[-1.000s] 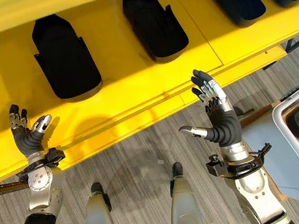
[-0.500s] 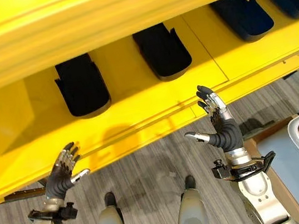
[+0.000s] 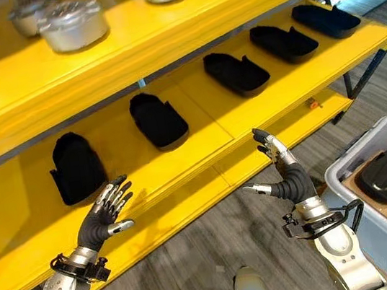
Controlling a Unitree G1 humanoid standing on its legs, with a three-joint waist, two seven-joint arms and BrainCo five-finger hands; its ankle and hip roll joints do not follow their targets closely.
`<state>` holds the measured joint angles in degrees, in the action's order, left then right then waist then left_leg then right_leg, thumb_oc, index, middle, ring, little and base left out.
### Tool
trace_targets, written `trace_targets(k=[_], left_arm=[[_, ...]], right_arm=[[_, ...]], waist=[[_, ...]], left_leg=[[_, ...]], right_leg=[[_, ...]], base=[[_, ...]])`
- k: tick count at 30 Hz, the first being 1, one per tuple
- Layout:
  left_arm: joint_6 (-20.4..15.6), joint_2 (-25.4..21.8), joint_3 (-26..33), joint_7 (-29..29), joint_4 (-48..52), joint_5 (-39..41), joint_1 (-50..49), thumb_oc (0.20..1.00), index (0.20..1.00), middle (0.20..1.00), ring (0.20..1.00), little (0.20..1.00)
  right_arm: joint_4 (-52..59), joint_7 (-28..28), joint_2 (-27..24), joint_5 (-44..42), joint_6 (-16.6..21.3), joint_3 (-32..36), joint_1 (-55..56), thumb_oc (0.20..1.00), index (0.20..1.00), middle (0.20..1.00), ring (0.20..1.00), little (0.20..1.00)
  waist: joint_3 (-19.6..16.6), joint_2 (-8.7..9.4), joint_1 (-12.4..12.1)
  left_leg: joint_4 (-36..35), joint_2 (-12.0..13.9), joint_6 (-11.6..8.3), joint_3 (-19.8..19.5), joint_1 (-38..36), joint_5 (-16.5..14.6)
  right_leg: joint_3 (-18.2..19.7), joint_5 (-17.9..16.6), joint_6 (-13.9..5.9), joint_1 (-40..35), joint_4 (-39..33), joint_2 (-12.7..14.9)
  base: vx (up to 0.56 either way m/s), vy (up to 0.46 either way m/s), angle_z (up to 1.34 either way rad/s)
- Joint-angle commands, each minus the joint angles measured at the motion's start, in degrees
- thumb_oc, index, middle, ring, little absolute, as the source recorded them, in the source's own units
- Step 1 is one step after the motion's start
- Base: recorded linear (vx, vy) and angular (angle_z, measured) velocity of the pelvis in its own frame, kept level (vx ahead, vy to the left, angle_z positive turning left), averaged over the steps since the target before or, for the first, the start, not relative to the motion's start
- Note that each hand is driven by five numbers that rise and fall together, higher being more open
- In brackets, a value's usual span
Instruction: Move parts from the plastic box to the shelf.
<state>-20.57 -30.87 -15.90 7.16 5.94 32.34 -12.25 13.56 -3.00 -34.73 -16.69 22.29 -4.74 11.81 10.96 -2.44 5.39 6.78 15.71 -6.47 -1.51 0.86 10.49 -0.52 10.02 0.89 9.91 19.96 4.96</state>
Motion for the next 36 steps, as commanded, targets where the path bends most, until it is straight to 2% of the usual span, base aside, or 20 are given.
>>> trace_targets(k=[1, 3, 4, 6, 7, 8, 9, 10, 11, 14, 19, 22, 27, 30, 32, 33, 34, 35, 36], left_arm=[[-2.9, 0.2, 3.0, 0.4, 2.1, -1.3, 0.1, 1.000, 1.000, 1.000, 1.000, 1.000], [-3.0, 0.3, 2.6, 1.3, 1.8, -2.4, -0.3, 1.000, 1.000, 1.000, 1.000, 1.000], [-2.9, 0.4, 2.5, 1.6, 1.9, -2.7, -0.8, 1.000, 1.000, 1.000, 1.000, 1.000], [-3.1, 0.3, 2.6, 1.8, 1.8, -3.3, -1.1, 1.000, 1.000, 1.000, 1.000, 1.000], [-3.2, 0.3, 2.6, 1.9, 1.9, -3.4, -1.3, 1.000, 1.000, 1.000, 1.000, 1.000], [-3.4, 0.5, 2.7, 1.4, 1.8, -3.9, -1.2, 1.000, 1.000, 1.000, 1.000, 1.000], [-3.4, 0.4, 2.8, 1.2, 1.8, -4.1, -1.1, 1.000, 1.000, 1.000, 1.000, 1.000], [-3.5, 0.6, 2.9, 1.4, 1.8, -3.9, -1.3, 1.000, 1.000, 1.000, 1.000, 1.000], [-3.8, 1.0, 2.2, 1.9, 1.5, -3.8, -1.0, 1.000, 1.000, 1.000, 1.000, 1.000], [-3.6, 1.2, 2.8, 1.5, 1.8, -3.2, -1.8, 1.000, 1.000, 1.000, 1.000, 1.000], [-3.5, 0.9, 3.2, 0.9, 1.8, -2.9, -1.7, 1.000, 1.000, 1.000, 1.000, 1.000], [-3.5, 1.2, 3.2, 0.3, 1.4, -3.0, -1.4, 1.000, 1.000, 1.000, 1.000, 1.000], [-3.6, 1.2, 3.0, -0.5, 1.2, -3.5, 0.1, 1.000, 1.000, 1.000, 1.000, 1.000], [-3.7, 1.2, 3.3, -1.1, 1.1, -3.9, 1.1, 1.000, 1.000, 1.000, 1.000, 1.000], [-3.6, 1.3, 3.6, -2.3, 1.1, -4.6, 1.6, 1.000, 1.000, 1.000, 1.000, 1.000], [-3.5, 1.4, 3.9, -2.9, 1.4, -4.7, 1.6, 1.000, 1.000, 1.000, 1.000, 1.000], [-3.5, 1.4, 3.9, -2.9, 1.4, -4.7, 1.7, 1.000, 1.000, 1.000, 1.000, 1.000], [-3.1, 1.6, 4.0, -3.0, 1.4, -4.6, 1.7, 1.000, 1.000, 1.000, 1.000, 1.000], [-3.0, 1.9, 4.1, -3.1, 1.4, -4.0, 1.8, 1.000, 1.000, 1.000, 1.000, 1.000]], right_arm=[[2.4, 0.9, -0.1, -1.3, 2.2, 1.9, -0.4, 1.000, 1.000, 1.000, 1.000, 1.000], [2.0, 2.7, 0.7, -1.8, 1.7, 2.6, 1.6, 1.000, 1.000, 1.000, 1.000, 1.000], [2.1, 3.1, 1.2, -1.9, 1.6, 2.6, 2.1, 1.000, 1.000, 1.000, 1.000, 1.000], [2.1, 3.7, 1.7, -2.2, 1.6, 2.4, 2.0, 1.000, 1.000, 1.000, 1.000, 1.000], [1.8, 4.2, 2.1, -2.5, 1.4, 1.8, 1.5, 1.000, 1.000, 1.000, 1.000, 1.000], [1.0, 4.2, 2.2, -2.2, 1.4, 1.1, 0.4, 1.000, 1.000, 1.000, 1.000, 1.000], [0.9, 4.2, 2.3, -2.1, 1.4, 0.1, -1.0, 1.000, 1.000, 1.000, 1.000, 1.000], [0.9, 4.5, 2.4, -2.4, 1.4, -0.5, -1.6, 1.000, 1.000, 1.000, 1.000, 1.000], [1.2, 5.1, 3.0, -3.2, 1.1, -1.0, -1.2, 1.000, 1.000, 1.000, 1.000, 1.000], [1.1, 5.6, 3.8, -4.8, 0.5, -1.9, -1.5, 1.000, 1.000, 1.000, 1.000, 1.000], [-0.1, 5.6, 4.4, -4.7, -0.5, -4.0, -3.2, 1.000, 1.000, 1.000, 1.000, 1.000], [0.3, 5.8, 4.9, -5.0, -1.0, -4.7, -3.2, 1.000, 1.000, 1.000, 1.000, 1.000], [0.7, 6.0, 5.5, -5.3, -1.6, -6.2, -4.3, 1.000, 1.000, 1.000, 1.000, 1.000], [0.6, 5.5, 5.7, -4.8, -1.8, -6.7, -5.4, 1.000, 1.000, 1.000, 1.000, 1.000], [0.2, 4.8, 6.4, -3.7, -2.3, -7.6, -6.5, 1.000, 1.000, 1.000, 1.000, 1.000], [-0.1, 4.4, 6.8, -3.4, -2.3, -8.1, -7.2, 1.000, 1.000, 1.000, 1.000, 1.000], [-0.1, 4.4, 6.9, -3.4, -2.3, -8.1, -7.3, 1.000, 1.000, 1.000, 1.000, 1.000], [-0.4, 4.2, 7.1, -3.3, -2.4, -8.0, -7.5, 1.000, 1.000, 1.000, 1.000, 1.000], [-0.8, 3.8, 7.5, -2.6, -2.5, -8.4, -8.2, 1.000, 1.000, 1.000, 1.000, 1.000]], waist=[[0.3, 1.06, -0.7], [-0.9, 2.03, -0.9], [-1.4, 2.08, -1.1], [-2.0, 2.14, -1.2], [-2.4, 2.16, -1.6], [-2.6, 2.47, -2.4], [-2.6, 2.61, -2.9], [-2.7, 2.63, -3.0], [-3.3, 2.74, -2.3], [-5.0, 3.18, -2.5], [-6.0, 3.59, -2.9], [-6.9, 3.07, -1.8], [-5.5, 2.15, 0.0], [-4.3, 2.10, 0.2], [-2.7, 1.44, -0.5], [-2.2, 0.91, -1.6], [-2.3, 0.90, -1.5], [-2.2, 0.32, -1.7], [-1.8, -0.17, -1.7]], left_leg=[[-1.0, -6.0, 1.25, -1.3, 4.1, -1.4], [-1.6, -15.0, 3.70, -4.3, 4.6, -6.8], [-2.4, -17.9, 4.69, -6.2, 4.8, -7.3], [-3.5, -21.8, 6.03, -8.7, 4.9, -7.7], [-3.8, -23.7, 6.62, -10.9, 5.0, -7.8], [-3.1, -26.5, 7.08, -15.0, 5.8, -7.3], [-2.7, -27.8, 7.54, -16.3, 6.0, -8.0], [-2.9, -27.7, 8.09, -16.6, 5.3, -8.4], [-4.5, -26.4, 8.50, -14.6, 4.1, -7.9], [-7.2, -25.1, 9.09, -12.4, 2.4, -7.9], [-9.0, -24.0, 9.73, -8.8, 0.8, -7.7], [-10.2, -23.6, 10.33, -6.0, -1.1, -8.8], [-10.2, -23.4, 11.15, -1.9, -2.1, -9.5], [-9.5, -23.4, 11.32, -1.0, -2.0, -9.8], [-9.4, -22.9, 11.35, 1.3, -3.2, -10.9], [-9.5, -22.2, 10.96, 2.8, -3.8, -11.3], [-9.5, -22.1, 10.93, 2.7, -3.6, -11.1], [-9.6, -21.4, 10.62, 3.5, -4.0, -11.3], [-9.7, -20.7, 10.44, 4.2, -4.6, -11.5]], right_leg=[[-1.0, -4.8, -3.11, -5.4, -9.4, -1.6], [0.1, -7.7, -3.27, -7.4, -14.6, -2.6], [0.7, -8.4, -3.15, -7.5, -15.6, -3.3], [2.1, -9.5, -3.22, -7.6, -16.8, -4.7], [3.4, -9.9, -3.09, -7.8, -17.7, -5.6], [5.5, -10.7, -3.05, -7.6, -18.3, -6.6], [7.1, -11.0, -3.17, -7.4, -18.5, -7.4], [8.4, -11.1, -3.14, -7.6, -18.6, -8.2], [9.3, -11.8, -2.98, -8.2, -19.5, -8.6], [10.5, -12.2, -3.52, -8.9, -20.7, -8.5], [12.7, -13.5, -4.47, -8.6, -20.4, -8.7], [15.1, -13.2, -5.03, -8.8, -19.6, -9.1], [17.9, -11.8, -5.94, -4.8, -11.8, -10.4], [17.8, -11.5, -6.42, -2.8, -8.7, -10.8], [10.1, -10.3, -8.21, 0.3, -3.5, -6.4], [4.2, -10.3, -8.41, 0.7, -3.6, -2.2], [4.1, -10.7, -8.40, 0.8, -3.9, -2.2], [0.8, -11.3, -7.90, 1.0, -3.9, 0.6], [-0.9, -12.8, -7.97, 1.6, -4.2, 3.2]], base=[[0.06, -0.165, -0.28], [0.06, -0.159, -0.33], [0.07, -0.114, -0.39], [0.04, -0.066, -0.44], [0.04, -0.043, -0.80], [0.04, -0.035, -0.90], [0.04, -0.026, -1.01], [0.06, 0.022, -0.93], [0.09, 0.049, -0.74], [0.10, 0.060, -0.36], [0.04, 0.045, -0.49], [0.04, 0.101, -0.57], [-0.04, 0.095, -0.54], [-0.08, 0.058, -0.71], [-0.06, 0.052, -0.38], [-0.01, -0.001, -0.74], [0.00, -0.043, -1.15], [0.01, -0.049, -1.31], [0.05, -0.115, -0.85]])
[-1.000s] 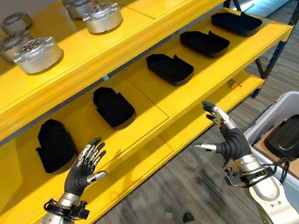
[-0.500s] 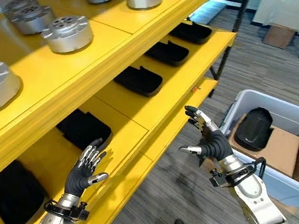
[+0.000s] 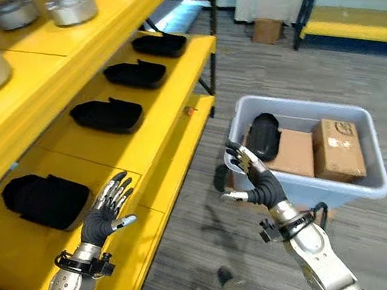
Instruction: Move parts from the plastic box to the shelf.
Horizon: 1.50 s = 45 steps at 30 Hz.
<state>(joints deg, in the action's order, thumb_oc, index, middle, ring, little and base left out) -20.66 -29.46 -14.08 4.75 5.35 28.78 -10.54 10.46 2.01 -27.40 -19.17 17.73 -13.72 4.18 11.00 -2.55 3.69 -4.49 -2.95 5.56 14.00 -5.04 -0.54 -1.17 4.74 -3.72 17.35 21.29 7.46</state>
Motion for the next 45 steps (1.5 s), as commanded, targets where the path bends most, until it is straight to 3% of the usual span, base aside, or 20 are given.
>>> trace_targets(k=[1, 5, 6, 7, 10, 13, 18, 22, 26, 27, 28, 29, 31, 32, 35, 36, 37, 38, 44, 45], left_arm=[[-2.8, 0.9, 2.4, -0.9, 1.6, -0.6, 0.5, 1.000, 1.000, 1.000, 1.000, 1.000], [-2.7, 1.6, 2.8, -1.1, 1.3, -0.8, 0.5, 1.000, 1.000, 1.000, 1.000, 1.000], [-2.7, 1.8, 3.0, -1.5, 1.0, -1.4, 0.4, 1.000, 1.000, 1.000, 1.000, 1.000], [-2.4, 3.1, 2.8, -1.9, -0.2, -2.0, 0.7, 1.000, 1.000, 1.000, 1.000, 1.000], [-2.1, 4.3, 3.1, -1.9, -0.3, -1.0, 1.0, 1.000, 1.000, 1.000, 1.000, 1.000], [-2.0, 5.2, 3.0, -2.1, -1.9, 0.0, 2.5, 1.000, 1.000, 1.000, 1.000, 1.000], [-1.8, 6.3, 3.6, -2.5, -2.6, 0.8, 2.7, 1.000, 1.000, 1.000, 1.000, 1.000], [-1.4, 7.2, 3.7, -2.4, -2.7, 0.8, 1.8, 1.000, 1.000, 1.000, 1.000, 1.000], [-1.4, 7.6, 4.5, -2.9, -2.3, 0.6, 1.3, 1.000, 1.000, 1.000, 1.000, 1.000], [-1.1, 7.6, 4.6, -2.8, -2.3, 0.8, 1.2, 1.000, 1.000, 1.000, 1.000, 1.000], [-1.1, 7.6, 4.6, -2.8, -2.2, 0.9, 1.2, 1.000, 1.000, 1.000, 1.000, 1.000], [-0.6, 7.9, 3.9, -2.6, -2.1, 2.1, 1.6, 1.000, 1.000, 1.000, 1.000, 1.000], [-0.2, 8.1, 3.2, -2.9, -1.8, 2.4, 2.7, 1.000, 1.000, 1.000, 1.000, 1.000], [-0.7, 8.0, 2.7, -3.5, -1.9, 2.7, 3.6, 1.000, 1.000, 1.000, 1.000, 1.000], [-1.3, 8.4, 3.1, -4.4, -2.7, 1.8, 3.9, 1.000, 1.000, 1.000, 1.000, 1.000], [-1.5, 8.6, 3.2, -4.5, -3.1, 1.8, 4.0, 1.000, 1.000, 1.000, 1.000, 1.000], [-1.9, 8.5, 4.0, -4.3, -2.7, 2.3, 3.8, 1.000, 1.000, 1.000, 1.000, 1.000], [-2.1, 8.6, 4.2, -4.4, -2.7, 2.3, 3.9, 1.000, 1.000, 1.000, 1.000, 1.000], [-2.6, 8.3, 4.5, -4.5, -2.7, 3.0, 3.8, 1.000, 1.000, 1.000, 1.000, 1.000], [-2.9, 8.0, 4.9, -4.8, -2.6, 2.8, 3.6, 1.000, 1.000, 1.000, 1.000, 1.000]], right_arm=[[1.6, -1.1, 0.5, 0.3, 1.8, 0.3, -1.3, 1.000, 1.000, 1.000, 1.000, 1.000], [0.3, -1.7, 0.9, 1.1, 1.3, 0.2, -3.0, 1.000, 1.000, 1.000, 1.000, 1.000], [0.2, -1.9, 1.3, 1.9, 1.1, -0.1, -3.9, 1.000, 1.000, 1.000, 1.000, 1.000], [0.5, -1.4, 1.4, 1.8, 0.7, 0.0, -3.1, 1.000, 1.000, 1.000, 1.000, 1.000], [0.5, -1.7, 0.8, 1.4, 0.8, 1.0, -3.5, 1.000, 1.000, 1.000, 1.000, 1.000], [0.2, -2.5, 0.1, 0.5, 1.7, 2.0, -4.1, 1.000, 1.000, 1.000, 1.000, 1.000], [0.0, -3.4, -0.8, 0.3, 2.4, 2.5, -5.2, 1.000, 1.000, 1.000, 1.000, 1.000], [0.7, -3.4, -1.9, -0.6, 2.9, 2.8, -4.9, 1.000, 1.000, 1.000, 1.000, 1.000], [0.9, -3.3, -2.3, -1.0, 3.1, 2.7, -5.1, 1.000, 1.000, 1.000, 1.000, 1.000], [1.1, -3.5, -2.4, -1.1, 3.2, 2.9, -4.8, 1.000, 1.000, 1.000, 1.000, 1.000], [1.1, -3.5, -2.4, -1.1, 3.2, 2.9, -4.8, 1.000, 1.000, 1.000, 1.000, 1.000], [1.3, -3.8, -2.4, -0.9, 3.2, 3.1, -4.3, 1.000, 1.000, 1.000, 1.000, 1.000], [1.8, -5.2, -2.5, -0.1, 3.3, 3.6, -4.0, 1.000, 1.000, 1.000, 1.000, 1.000], [1.3, -6.3, -2.4, 0.3, 3.6, 3.8, -4.4, 1.000, 1.000, 1.000, 1.000, 1.000], [0.6, -6.9, -2.9, 1.7, 4.1, 3.8, -5.0, 1.000, 1.000, 1.000, 1.000, 1.000], [0.5, -7.2, -3.0, 2.3, 4.1, 3.9, -5.2, 1.000, 1.000, 1.000, 1.000, 1.000], [-1.0, -6.8, -2.7, 2.5, 3.9, 3.3, -5.9, 1.000, 1.000, 1.000, 1.000, 1.000], [-1.5, -6.6, -2.4, 2.6, 3.9, 3.1, -6.1, 1.000, 1.000, 1.000, 1.000, 1.000], [-2.0, -6.7, -1.6, 2.4, 3.6, 3.1, -5.6, 1.000, 1.000, 1.000, 1.000, 1.000], [-1.9, -6.4, -1.4, 2.5, 3.2, 2.6, -5.4, 1.000, 1.000, 1.000, 1.000, 1.000]], waist=[[-1.2, -0.56, -0.1], [-1.1, -0.36, -0.1], [-1.2, 0.28, -0.3], [-3.1, 2.38, -0.9], [-3.8, 2.21, -0.8], [-3.4, 1.62, 0.2], [-2.9, 0.97, 0.8], [-2.6, 0.41, 1.0], [-1.6, 0.72, 0.9], [-0.2, 1.70, 0.2], [-0.2, 1.60, 0.4], [1.9, 3.01, -0.6], [2.8, 3.54, -0.4], [3.5, 3.14, -0.4], [4.5, 2.27, -2.6], [4.4, 2.01, -2.7], [3.9, 1.08, -3.1], [3.7, 0.82, -3.2], [3.9, 1.36, -2.8], [4.0, 1.64, -2.3]], left_leg=[[1.2, -1.2, -2.09, -10.8, 0.7, -0.8], [-0.2, -1.0, -3.38, -10.7, -1.4, -2.2], [-0.4, -0.3, -4.14, -10.4, -2.6, -3.1], [-0.5, -0.2, -5.13, -10.5, -2.7, -4.2], [-0.4, 2.2, -6.53, -10.4, -2.3, -3.8], [1.5, 8.0, -9.11, -10.7, -1.1, -2.9], [4.2, 12.0, -11.08, -10.2, -0.4, -0.9], [7.9, 15.3, -12.99, -11.1, 0.5, 4.8], [14.8, 16.4, -13.28, -12.8, 2.7, 8.1], [23.1, 16.5, -12.73, -14.2, 6.4, 12.3], [24.0, 16.6, -12.82, -14.7, 7.1, 12.0], [31.5, 14.3, -11.74, -16.9, 11.6, 14.0], [27.6, 17.0, -11.55, -15.0, 16.7, 14.1], [17.1, 19.1, -12.24, -15.2, 17.0, 14.3], [4.4, 17.9, -14.21, -19.5, 17.1, 17.5], [2.5, 18.4, -15.03, -18.0, 16.3, 18.1], [0.5, 19.1, -14.55, -16.8, 12.9, 14.8], [0.0, 19.1, -14.71, -16.4, 12.4, 14.2], [0.4, 17.9, -13.97, -13.7, 10.7, 12.0], [0.7, 17.2, -13.54, -11.8, 10.3, 10.7]], right_leg=[[-1.0, -10.1, -4.18, -4.6, -7.0, 4.7], [-1.9, -16.3, -6.72, -3.7, -16.0, 11.3], [-3.5, -19.5, -8.05, -3.3, -18.9, 13.3], [-5.5, -19.6, -8.62, -6.1, -21.5, 12.6], [-6.6, -19.1, -8.30, -7.0, -21.6, 11.1], [-7.8, -14.7, -6.42, -8.5, -20.4, 7.3], [-8.2, -12.4, -4.73, -8.7, -20.1, 4.3], [-8.0, -10.4, -2.36, -10.6, -21.7, 0.2], [-7.2, -8.9, -0.39, -11.4, -21.3, -1.7], [-6.3, -7.8, 1.42, -13.1, -21.5, -2.6], [-6.6, -7.9, 1.48, -13.1, -21.5, -2.7], [-6.5, -7.4, 2.71, -14.6, -22.3, -2.9], [-7.3, -6.4, 2.24, -15.8, -22.3, -2.0], [-6.7, -6.3, 0.92, -15.4, -21.5, -1.7], [-3.2, -4.6, -0.66, -15.5, -19.9, -1.6], [-2.4, -4.1, -1.17, -15.4, -19.6, -1.4], [-0.7, -3.6, -1.32, -14.0, -18.6, -1.7], [0.0, -3.8, -1.53, -13.5, -18.4, -1.8], [1.4, -4.9, -2.89, -13.8, -19.3, 0.4], [1.7, -5.9, -3.73, -13.8, -19.9, 1.8]], base=[[0.07, -0.112, -0.42], [0.12, -0.189, -0.34], [0.30, -0.465, -0.20], [0.26, -0.391, -0.06], [0.14, -0.280, -0.15], [0.09, -0.333, -0.18], [0.08, -0.213, 0.09], [0.09, -0.167, -0.06], [0.04, -0.154, -0.06], [-0.01, -0.133, -0.06], [-0.02, -0.268, -0.06], [-0.03, -0.176, -0.05], [0.08, -0.001, 0.03], [0.18, 0.266, 0.36], [0.17, 0.267, -0.07], [0.11, 0.274, -1.24], [0.09, 0.282, -1.52], [0.05, 0.213, -1.78], [0.08, 0.168, -0.60], [0.09, 0.401, 0.00]])
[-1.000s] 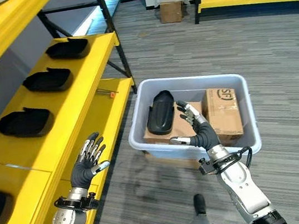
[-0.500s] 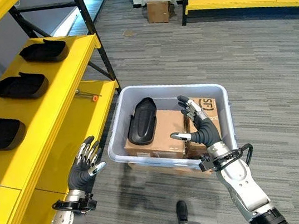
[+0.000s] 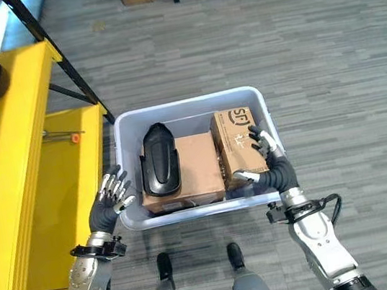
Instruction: Move parts from the plastic box to the shelf.
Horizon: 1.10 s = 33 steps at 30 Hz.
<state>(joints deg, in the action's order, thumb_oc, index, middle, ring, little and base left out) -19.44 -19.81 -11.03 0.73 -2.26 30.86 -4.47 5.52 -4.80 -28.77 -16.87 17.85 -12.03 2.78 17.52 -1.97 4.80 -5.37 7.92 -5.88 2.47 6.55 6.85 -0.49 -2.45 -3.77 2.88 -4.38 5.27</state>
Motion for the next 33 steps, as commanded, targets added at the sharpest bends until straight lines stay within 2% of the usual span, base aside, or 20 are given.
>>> trace_targets(k=[1, 2, 6, 14, 19, 22, 26, 28, 33], left_arm=[[-4.6, -2.2, 2.6, -2.0, 4.4, 0.5, -1.7, 1.000, 1.000, 1.000, 1.000, 1.000], [-4.6, -2.3, 3.1, -2.5, 4.4, 0.2, -1.7, 1.000, 1.000, 1.000, 1.000, 1.000], [-4.7, -2.6, 4.0, -3.1, 4.8, -0.1, -1.9, 1.000, 1.000, 1.000, 1.000, 1.000], [-5.2, -2.7, 2.5, -4.5, 5.8, -1.5, 2.1, 1.000, 1.000, 1.000, 1.000, 1.000], [-6.0, -3.0, 0.3, -6.8, 4.5, -3.2, 8.2, 1.000, 1.000, 1.000, 1.000, 1.000], [-6.7, -2.8, -1.0, -10.4, 2.4, -6.0, 13.2, 1.000, 1.000, 1.000, 1.000, 1.000], [-6.7, -2.1, -1.5, -12.4, 1.3, -7.3, 15.7, 1.000, 1.000, 1.000, 1.000, 1.000], [-7.6, -1.3, -1.1, -15.6, -0.1, -8.0, 18.5, 1.000, 1.000, 1.000, 1.000, 1.000], [-7.7, -1.0, -0.7, -20.7, -1.6, -12.2, 21.5, 1.000, 1.000, 1.000, 1.000, 1.000]], right_arm=[[2.3, 0.4, 1.0, 0.3, 2.0, 0.1, -3.9, 1.000, 1.000, 1.000, 1.000, 1.000], [2.3, 0.7, 1.2, 0.1, 1.7, -0.1, -3.9, 1.000, 1.000, 1.000, 1.000, 1.000], [3.0, 1.1, 1.3, 0.2, 1.6, 0.3, -3.0, 1.000, 1.000, 1.000, 1.000, 1.000], [3.5, 0.2, 1.6, 0.4, 2.1, -0.4, -5.0, 1.000, 1.000, 1.000, 1.000, 1.000], [3.1, -1.0, 1.1, 0.1, 2.5, -1.4, -7.8, 1.000, 1.000, 1.000, 1.000, 1.000], [3.5, -2.0, 1.5, 0.0, 2.9, -2.5, -9.4, 1.000, 1.000, 1.000, 1.000, 1.000], [3.9, -2.2, 1.2, 0.0, 2.9, -2.9, -9.9, 1.000, 1.000, 1.000, 1.000, 1.000], [4.7, -2.7, 1.4, -0.4, 3.2, -3.8, -10.5, 1.000, 1.000, 1.000, 1.000, 1.000], [5.4, -3.1, 1.7, -1.4, 3.5, -5.4, -11.1, 1.000, 1.000, 1.000, 1.000, 1.000]], waist=[[-2.2, 2.60, -3.3], [-2.6, 3.12, -3.2], [-3.4, 4.55, -2.8], [-3.2, 5.60, -1.7], [-1.9, 6.34, -1.0], [0.5, 7.07, -0.5], [1.6, 7.19, -0.1], [3.2, 7.81, 0.2], [4.3, 8.05, 0.6]], left_leg=[[3.8, 3.8, -0.79, 1.5, -0.5, 0.2], [3.0, 3.0, -0.39, 1.9, -0.8, -0.3], [3.5, 2.5, 0.05, 3.5, -1.1, -2.0], [2.8, 2.9, -0.24, 5.6, -1.3, -2.3], [2.0, 3.1, -0.48, 6.1, -0.6, -2.0], [2.1, 3.2, -0.55, 6.1, 1.7, -1.6], [2.0, 3.2, -0.58, 6.0, 2.4, -1.6], [2.4, 3.3, -0.65, 6.1, 3.5, -1.6], [2.2, 3.4, -0.71, 6.4, 4.4, -1.4]], right_leg=[[2.4, -0.5, -5.58, 1.3, 4.1, 7.6], [3.2, -1.3, -6.20, 1.8, 3.3, 8.4], [4.2, -2.4, -7.13, 2.4, 1.9, 9.1], [5.3, -3.6, -7.85, 4.4, 1.3, 8.9], [5.5, -4.1, -7.96, 6.2, 1.3, 8.6], [5.9, -4.6, -7.90, 8.9, 1.6, 8.1], [5.9, -4.8, -7.86, 9.6, 1.7, 8.1], [6.3, -4.9, -7.77, 11.1, 2.2, 7.8], [6.7, -5.3, -7.82, 12.6, 2.4, 7.6]], base=[[0.12, 0.465, -0.06], [0.10, 0.352, -0.33], [0.08, 0.060, -0.29], [0.03, 0.016, -0.19], [-0.02, 0.001, -0.09], [-0.04, -0.008, -0.05], [-0.01, -0.002, -0.01], [-0.05, -0.009, -0.01], [-0.03, 0.000, -0.02]])
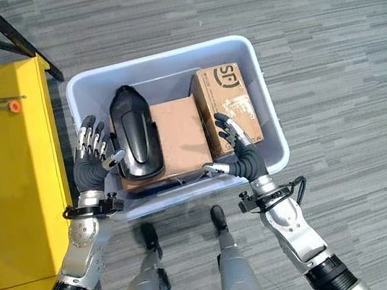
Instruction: Move parts from the plastic box to the shelf.
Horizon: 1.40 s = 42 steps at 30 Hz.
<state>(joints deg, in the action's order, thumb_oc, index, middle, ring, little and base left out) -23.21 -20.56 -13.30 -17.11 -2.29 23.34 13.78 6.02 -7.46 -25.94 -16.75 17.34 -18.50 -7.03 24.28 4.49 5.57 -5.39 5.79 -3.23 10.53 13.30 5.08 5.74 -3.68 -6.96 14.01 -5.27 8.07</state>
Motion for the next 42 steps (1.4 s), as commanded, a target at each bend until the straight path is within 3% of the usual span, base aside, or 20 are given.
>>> trace_targets(k=[1, 13, 27, 42], left_arm=[[-4.1, -0.3, 1.6, -3.4, -1.6, -5.0, 3.6, 1.000, 1.000, 1.000, 1.000, 1.000], [-3.9, -1.1, 2.7, -12.7, -6.0, -11.2, 9.5, 1.000, 1.000, 1.000, 1.000, 1.000], [-4.8, -0.4, 6.8, -20.2, -9.7, -11.4, 11.5, 1.000, 1.000, 1.000, 1.000, 1.000], [-3.5, -0.9, 6.7, -22.8, -18.9, -11.1, 12.9, 1.000, 1.000, 1.000, 1.000, 1.000]], right_arm=[[5.0, -0.4, -1.3, -1.5, 4.1, 1.0, -1.3, 1.000, 1.000, 1.000, 1.000, 1.000], [5.4, -2.0, -1.9, -2.0, 5.0, -0.1, -2.0, 1.000, 1.000, 1.000, 1.000, 1.000], [6.2, -3.0, -2.7, -2.7, 6.0, -0.2, -0.2, 1.000, 1.000, 1.000, 1.000, 1.000], [5.9, -3.4, -2.9, -3.6, 6.6, -0.7, -0.3, 1.000, 1.000, 1.000, 1.000, 1.000]], waist=[[-2.4, 1.62, -0.1], [-0.8, 2.58, 1.3], [0.0, 3.18, 2.3], [1.1, 4.46, 2.6]], left_leg=[[2.1, 5.6, -3.38, -1.6, -2.3, 0.4], [1.3, 5.9, -3.80, -0.7, -1.4, 0.8], [0.7, 6.4, -4.25, -0.4, -0.8, 0.8], [0.7, 6.7, -4.46, -0.9, 1.0, 1.2]], right_leg=[[0.5, -4.1, -4.64, 1.6, 3.2, 4.8], [1.5, -4.9, -4.73, 3.7, 2.8, 4.3], [1.4, -4.9, -4.48, 5.0, 2.5, 3.7], [0.7, -5.1, -4.35, 6.2, 2.5, 3.4]], base=[[0.00, 0.000, 0.00], [0.00, -0.001, -0.02], [0.00, -0.004, -0.02], [0.00, 0.000, 0.00]])
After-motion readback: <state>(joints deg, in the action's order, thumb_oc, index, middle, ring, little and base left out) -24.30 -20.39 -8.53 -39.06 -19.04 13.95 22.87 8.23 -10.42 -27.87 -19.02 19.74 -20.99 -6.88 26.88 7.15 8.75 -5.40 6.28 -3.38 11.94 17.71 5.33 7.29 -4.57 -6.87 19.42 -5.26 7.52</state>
